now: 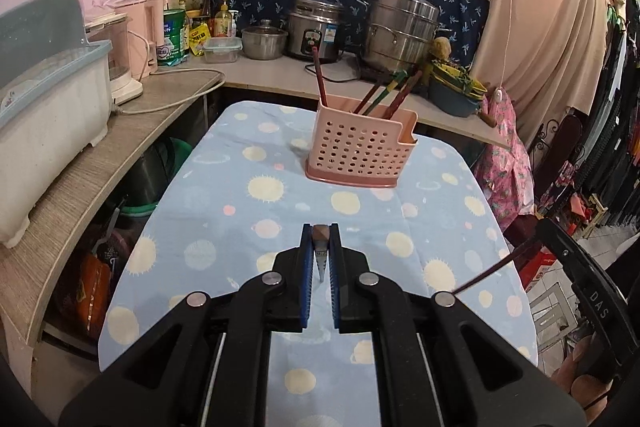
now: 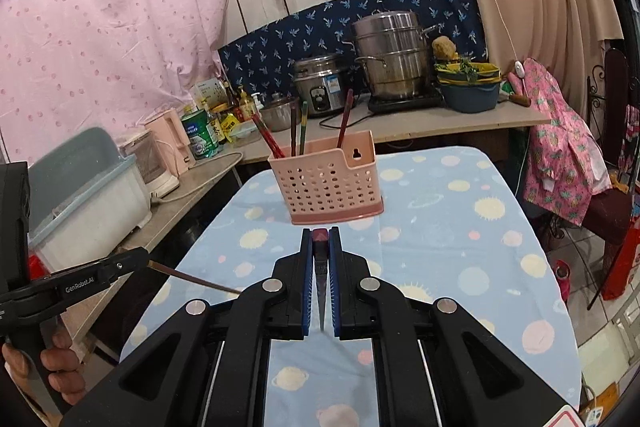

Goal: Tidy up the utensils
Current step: 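Lift both chopsticks up and carry them over the pink basket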

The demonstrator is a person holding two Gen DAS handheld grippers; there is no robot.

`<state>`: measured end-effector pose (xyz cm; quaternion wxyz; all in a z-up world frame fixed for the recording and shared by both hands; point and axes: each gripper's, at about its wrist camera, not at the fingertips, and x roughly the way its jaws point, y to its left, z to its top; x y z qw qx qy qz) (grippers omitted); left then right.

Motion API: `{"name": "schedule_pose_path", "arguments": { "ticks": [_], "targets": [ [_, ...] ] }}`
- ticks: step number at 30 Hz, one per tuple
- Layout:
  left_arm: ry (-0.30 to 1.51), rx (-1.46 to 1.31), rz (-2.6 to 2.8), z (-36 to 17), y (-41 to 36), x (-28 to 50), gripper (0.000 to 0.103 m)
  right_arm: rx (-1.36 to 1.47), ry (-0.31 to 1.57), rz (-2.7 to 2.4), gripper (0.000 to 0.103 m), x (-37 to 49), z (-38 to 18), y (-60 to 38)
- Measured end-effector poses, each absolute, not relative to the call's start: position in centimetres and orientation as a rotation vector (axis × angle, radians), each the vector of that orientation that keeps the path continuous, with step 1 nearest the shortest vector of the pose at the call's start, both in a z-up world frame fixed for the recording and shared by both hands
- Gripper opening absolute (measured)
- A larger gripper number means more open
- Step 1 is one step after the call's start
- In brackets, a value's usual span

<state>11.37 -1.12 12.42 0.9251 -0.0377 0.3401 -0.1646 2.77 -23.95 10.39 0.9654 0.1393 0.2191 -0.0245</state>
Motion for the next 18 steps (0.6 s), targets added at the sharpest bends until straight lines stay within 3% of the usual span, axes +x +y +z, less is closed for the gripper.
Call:
{"name": "schedule_pose_path", "arguments": {
  "ticks": [18],
  "targets": [
    [0.660,-0.067,-0.346,15.4,-2.4,16.5,0.007,0.264,0.439,-0.031,0.007,7.2,11.5,-24.8]
  ]
}}
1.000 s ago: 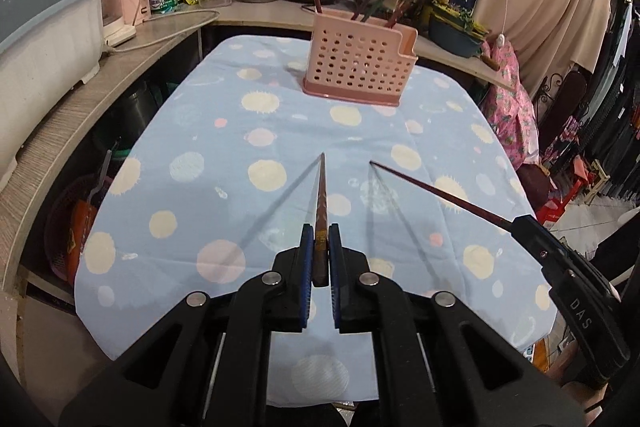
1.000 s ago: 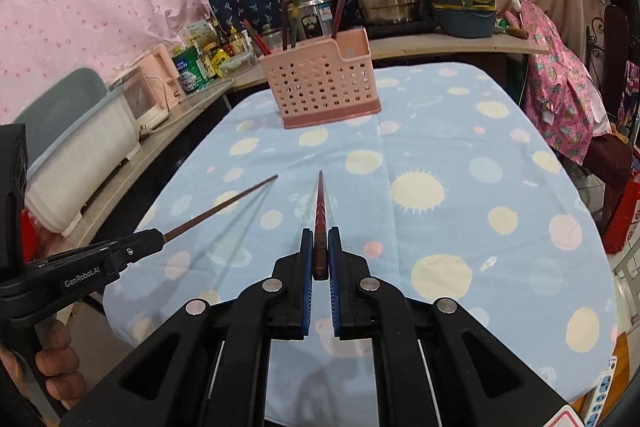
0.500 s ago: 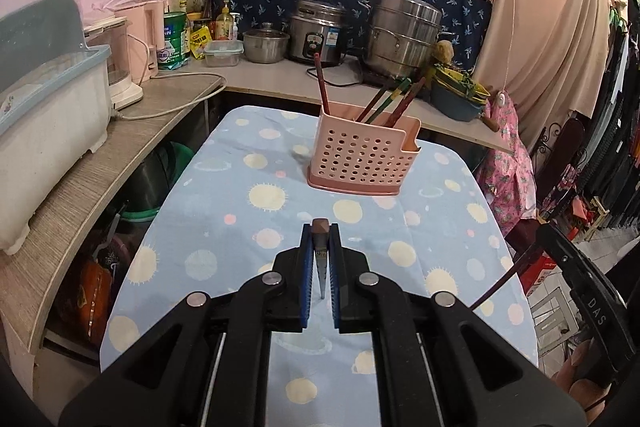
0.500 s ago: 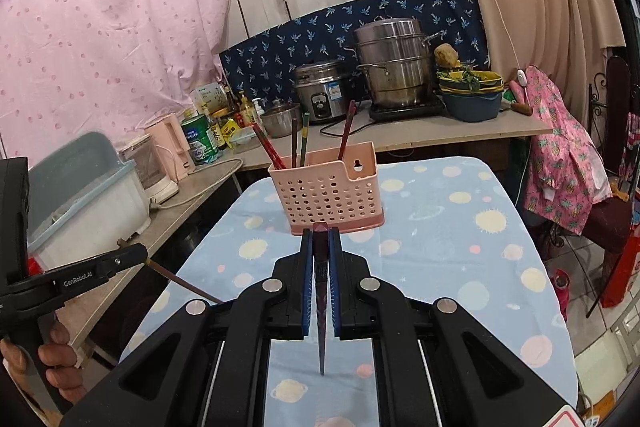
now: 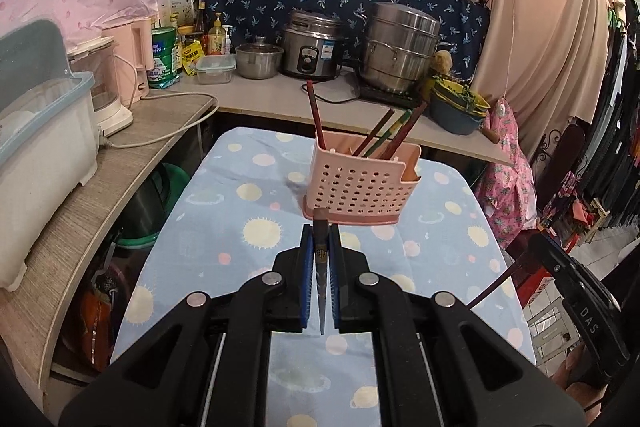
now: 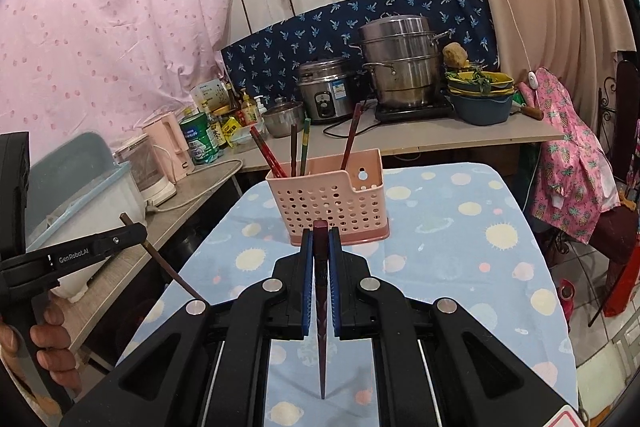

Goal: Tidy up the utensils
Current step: 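Lift both chopsticks up and carry them over the pink basket, then lower the chopsticks into the basket and open both tools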

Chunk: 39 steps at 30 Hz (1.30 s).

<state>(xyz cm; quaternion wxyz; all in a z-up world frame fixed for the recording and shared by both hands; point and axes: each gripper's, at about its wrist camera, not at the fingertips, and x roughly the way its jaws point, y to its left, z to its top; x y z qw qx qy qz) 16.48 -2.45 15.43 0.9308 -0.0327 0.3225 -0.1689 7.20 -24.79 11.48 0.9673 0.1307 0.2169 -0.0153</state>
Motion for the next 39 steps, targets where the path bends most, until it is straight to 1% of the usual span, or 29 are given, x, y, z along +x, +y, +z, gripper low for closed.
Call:
{"name": "schedule_pose_path", "arguments": {
  "ticks": [7,14,19,22,26,32,39],
  "targets": [
    [0.592,-0.097,-0.341,20.0,-3.0,20.8,0.007,0.316,0.363,0.001,0.007,11.3,16.0,-27.4],
    [0.481,-0.128,-0.323,25.4,-4.7,26.2,0.007,0.332,0.274,-0.024,0.007,17.3,21.4,-30.2],
    [0.423,-0.132,-0.322,27.4,-6.4,29.4,0.007,0.317,0.239,-0.045,0.007,22.1,23.9,-31.1],
    [0.411,-0.119,-0.310,27.2,-7.4,31.2,0.007,0.295,0.234,-0.058,0.007,24.7,24.4,-31.1],
    [0.431,-0.094,-0.298,25.6,-8.9,33.5,0.007,0.276,0.238,-0.064,0.007,27.7,23.8,-31.3],
    [0.489,-0.083,-0.305,22.5,-10.0,35.5,0.007,0.277,0.296,-0.057,0.007,31.0,21.2,-31.2],
    [0.540,-0.085,-0.298,20.1,-10.1,36.8,0.008,0.283,0.382,-0.039,0.007,33.4,17.4,-30.9]
  ]
}}
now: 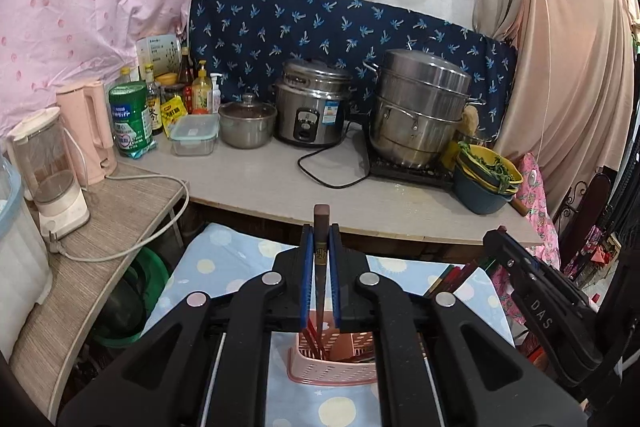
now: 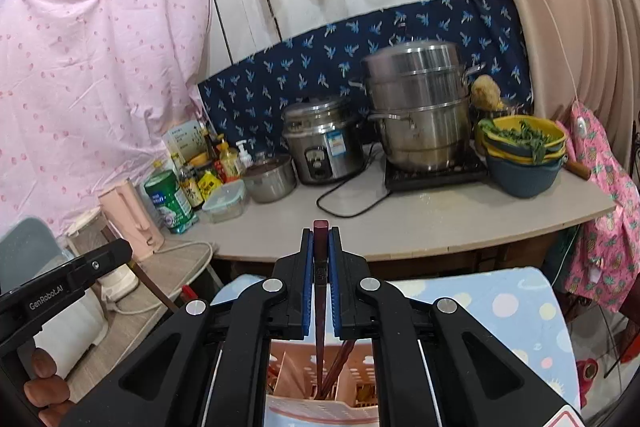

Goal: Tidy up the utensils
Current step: 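Lower the chopsticks into the basket and open both tools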

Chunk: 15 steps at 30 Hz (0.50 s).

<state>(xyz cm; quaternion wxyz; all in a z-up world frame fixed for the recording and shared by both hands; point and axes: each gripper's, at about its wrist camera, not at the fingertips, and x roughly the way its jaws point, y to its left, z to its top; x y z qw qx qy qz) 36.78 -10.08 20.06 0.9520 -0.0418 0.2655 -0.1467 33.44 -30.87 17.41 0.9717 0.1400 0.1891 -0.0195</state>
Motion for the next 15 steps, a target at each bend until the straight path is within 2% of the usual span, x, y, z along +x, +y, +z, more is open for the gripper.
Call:
{"name": "schedule_pose_path", "arguments": {
  "ticks": [3,4,6,9,11,15],
  "targets": [
    [0.543,-0.095,-0.285,19.5,-9.7,37.1,0.010,0.268,0.404,-0.036,0.008,33.9,16.7,-30.7],
    [0.550,-0.098,-0.282,19.3,-9.6,37.2,0.012,0.266,0.400,-0.037,0.012,33.8,16.6,-30.7],
    [0.553,-0.098,-0.271,19.2,-9.4,37.1,0.025,0.269,0.403,-0.031,0.015,33.8,16.6,-30.8],
    [0.541,-0.087,-0.257,19.1,-9.2,36.7,0.037,0.267,0.392,-0.039,0.023,33.3,17.0,-30.9],
    [0.535,-0.077,-0.250,19.2,-9.0,36.2,0.037,0.265,0.384,-0.044,0.029,32.8,17.3,-31.0],
    [0.537,-0.053,-0.239,19.1,-8.8,35.2,0.042,0.254,0.389,-0.045,0.029,31.9,17.6,-30.8]
  ]
}}
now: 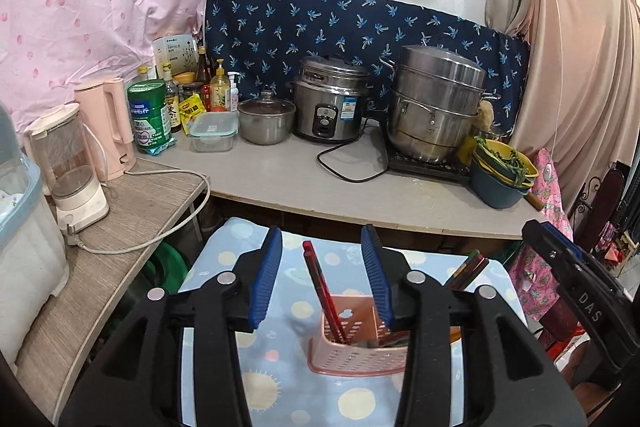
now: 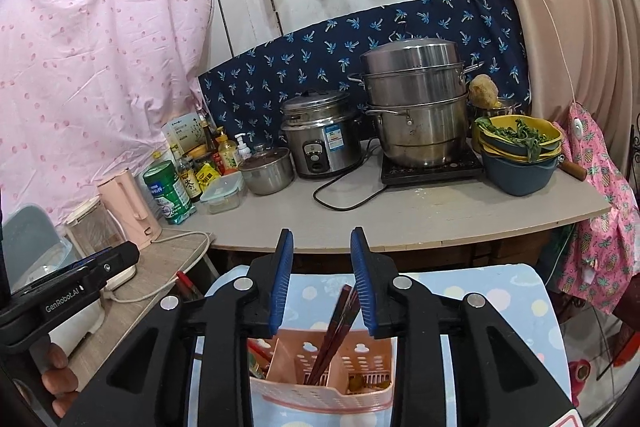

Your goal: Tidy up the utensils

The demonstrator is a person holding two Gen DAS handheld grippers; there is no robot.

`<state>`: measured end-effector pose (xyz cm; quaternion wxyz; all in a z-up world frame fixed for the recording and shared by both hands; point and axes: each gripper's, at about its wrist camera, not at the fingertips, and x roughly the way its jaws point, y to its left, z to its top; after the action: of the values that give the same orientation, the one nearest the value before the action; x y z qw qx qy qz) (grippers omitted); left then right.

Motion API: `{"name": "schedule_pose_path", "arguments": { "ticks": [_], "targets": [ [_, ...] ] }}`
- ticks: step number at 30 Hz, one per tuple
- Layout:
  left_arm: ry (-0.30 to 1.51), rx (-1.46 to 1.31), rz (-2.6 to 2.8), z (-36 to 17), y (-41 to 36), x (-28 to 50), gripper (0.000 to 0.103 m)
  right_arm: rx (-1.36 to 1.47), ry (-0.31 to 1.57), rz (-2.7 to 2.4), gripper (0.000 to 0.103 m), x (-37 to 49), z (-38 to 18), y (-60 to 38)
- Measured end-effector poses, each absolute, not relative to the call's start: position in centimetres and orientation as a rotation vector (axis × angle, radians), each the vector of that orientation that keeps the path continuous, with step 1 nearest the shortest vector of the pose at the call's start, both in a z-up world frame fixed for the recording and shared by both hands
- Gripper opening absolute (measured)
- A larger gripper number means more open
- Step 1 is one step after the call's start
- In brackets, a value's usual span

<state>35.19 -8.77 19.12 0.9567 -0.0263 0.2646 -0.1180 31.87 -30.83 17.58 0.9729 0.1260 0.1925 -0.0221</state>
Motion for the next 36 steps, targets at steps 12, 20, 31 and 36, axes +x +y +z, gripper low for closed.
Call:
{"name": "schedule_pose_path", "arguments": {
  "ticks": [12,20,31,36],
  "targets": [
    [0.578,0.044,-0.173,17.4,-7.9,30.0,0.056,0.228,0.457,-0.034,0.043,25.9,16.4,-29.1],
    [0.621,0.086,-0.148,15.3,-7.1,25.7,0.071,0.216,0.504,-0.027,0.059,20.9,14.9,-27.3],
    [0.648,0.105,-0.132,12.9,-6.0,20.9,0.087,0.180,0.545,-0.076,0.073,15.5,12.9,-25.0],
    [0.678,0.092,-0.137,11.7,-5.6,19.6,0.091,0.177,0.562,-0.113,0.080,13.9,11.7,-24.6]
  ]
}}
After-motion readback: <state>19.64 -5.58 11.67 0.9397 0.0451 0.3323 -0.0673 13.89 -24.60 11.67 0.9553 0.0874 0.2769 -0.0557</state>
